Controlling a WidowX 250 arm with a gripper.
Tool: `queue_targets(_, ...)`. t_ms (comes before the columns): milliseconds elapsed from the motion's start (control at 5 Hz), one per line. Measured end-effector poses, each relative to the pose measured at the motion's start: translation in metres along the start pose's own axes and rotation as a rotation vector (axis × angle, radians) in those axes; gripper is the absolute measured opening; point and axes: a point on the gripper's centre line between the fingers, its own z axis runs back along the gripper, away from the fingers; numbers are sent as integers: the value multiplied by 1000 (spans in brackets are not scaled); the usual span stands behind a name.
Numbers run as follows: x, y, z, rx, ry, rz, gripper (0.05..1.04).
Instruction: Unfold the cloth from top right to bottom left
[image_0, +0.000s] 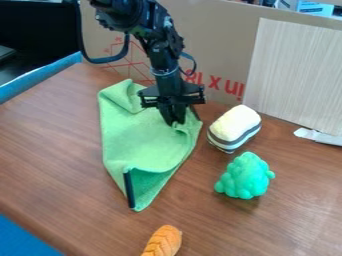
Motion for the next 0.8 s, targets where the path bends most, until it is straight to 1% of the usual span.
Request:
queue_targets(200,0,-1,0,-4,2,-17,81)
queue_targets(400,0,-1,1,-40,13,-22,62)
queue_targets(600,3,15,9,-99,20,-6,59)
queue_targets(800,7,35,31,-158,3,25,59)
